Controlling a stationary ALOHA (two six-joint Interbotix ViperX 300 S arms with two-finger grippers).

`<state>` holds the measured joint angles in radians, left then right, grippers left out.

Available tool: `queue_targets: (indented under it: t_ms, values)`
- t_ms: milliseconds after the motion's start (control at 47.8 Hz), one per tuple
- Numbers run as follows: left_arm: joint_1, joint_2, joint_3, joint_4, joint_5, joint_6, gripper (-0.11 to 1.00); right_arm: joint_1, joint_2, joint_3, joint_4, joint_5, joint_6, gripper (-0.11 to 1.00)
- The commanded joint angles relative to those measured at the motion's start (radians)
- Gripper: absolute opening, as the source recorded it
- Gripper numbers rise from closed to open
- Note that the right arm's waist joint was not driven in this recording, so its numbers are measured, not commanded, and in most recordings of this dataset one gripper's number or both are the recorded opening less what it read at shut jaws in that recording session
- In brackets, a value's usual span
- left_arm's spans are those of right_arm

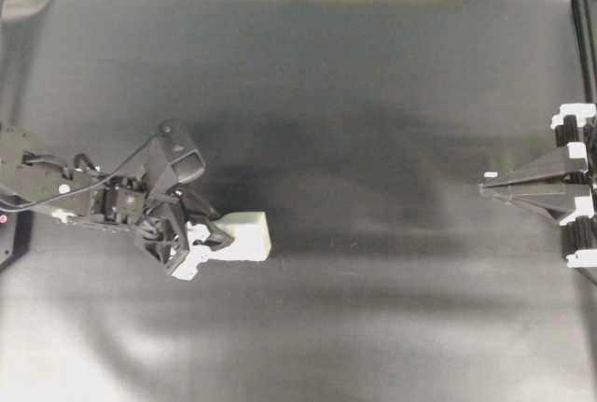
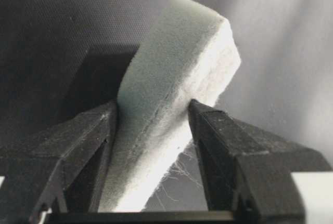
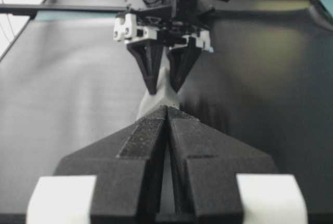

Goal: Push the sponge with the left arm to wipe the table.
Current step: 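Keep dragging the sponge with the left gripper toward the near-left table area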

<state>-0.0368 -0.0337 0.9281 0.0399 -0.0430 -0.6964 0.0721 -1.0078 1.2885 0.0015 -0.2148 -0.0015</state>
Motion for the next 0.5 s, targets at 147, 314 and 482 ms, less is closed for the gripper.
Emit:
queue_targets:
  t_ms: [147,314,482]
  values:
    - [-0.063,-0.051,-0.003,0.002,0.071,-0.011,0.53,0.000,0.005,-0.005,0.002,-0.009,0.002,0.00]
    - [-0.104,-0.121,-0.002,0.003,0.212,-0.098,0.53,0.000,0.005,-0.005,0.002,-0.008,0.002,0.00]
    - [-0.158,-0.190,0.026,0.003,0.291,-0.163,0.52,0.000,0.005,-0.002,0.002,-0.009,0.002,0.00]
